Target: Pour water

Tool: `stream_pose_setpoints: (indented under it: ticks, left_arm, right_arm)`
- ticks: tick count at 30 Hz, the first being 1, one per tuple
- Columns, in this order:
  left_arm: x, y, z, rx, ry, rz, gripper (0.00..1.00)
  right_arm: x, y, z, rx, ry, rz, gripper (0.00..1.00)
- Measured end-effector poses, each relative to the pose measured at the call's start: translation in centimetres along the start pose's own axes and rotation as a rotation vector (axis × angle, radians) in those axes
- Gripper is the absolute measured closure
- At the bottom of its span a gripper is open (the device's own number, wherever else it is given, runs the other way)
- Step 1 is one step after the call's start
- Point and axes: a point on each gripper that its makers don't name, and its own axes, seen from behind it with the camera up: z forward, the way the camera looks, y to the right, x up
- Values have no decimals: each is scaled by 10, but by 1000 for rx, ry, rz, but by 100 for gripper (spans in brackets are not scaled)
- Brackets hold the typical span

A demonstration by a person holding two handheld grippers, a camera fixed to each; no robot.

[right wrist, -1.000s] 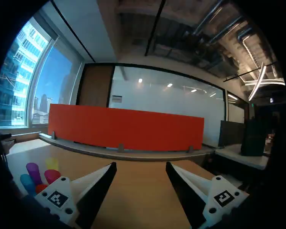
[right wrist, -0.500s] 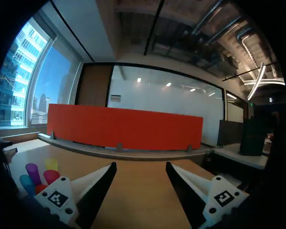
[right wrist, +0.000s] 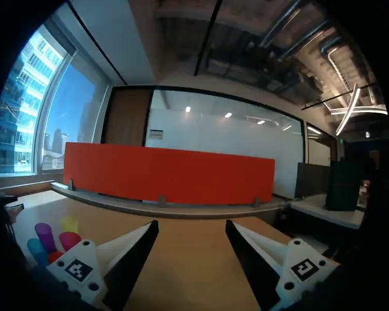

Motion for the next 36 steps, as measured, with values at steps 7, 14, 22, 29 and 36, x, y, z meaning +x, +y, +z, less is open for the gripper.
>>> stream_pose_setpoints:
  ticks: [7, 14, 22, 29, 36]
  left_arm:
    - [0, 0, -1, -1, 0, 0, 2]
    - [0, 1, -1, -5, 0, 0, 2]
    - [0, 1, -2, -5, -1, 1, 2]
    - [-1, 1, -2, -5, -1, 2, 2]
    - [-1, 1, -1, -5, -1, 2, 2]
  right_arm:
    - [1, 2, -1, -4, 2, 1, 0]
    - [-1, 4, -2, -9, 1, 0, 0]
    - [0, 7, -4, -10, 7, -1, 0]
    - [3, 8, -6, 0, 32, -6, 0]
    - [-10, 10, -6, -6, 33, 4, 0]
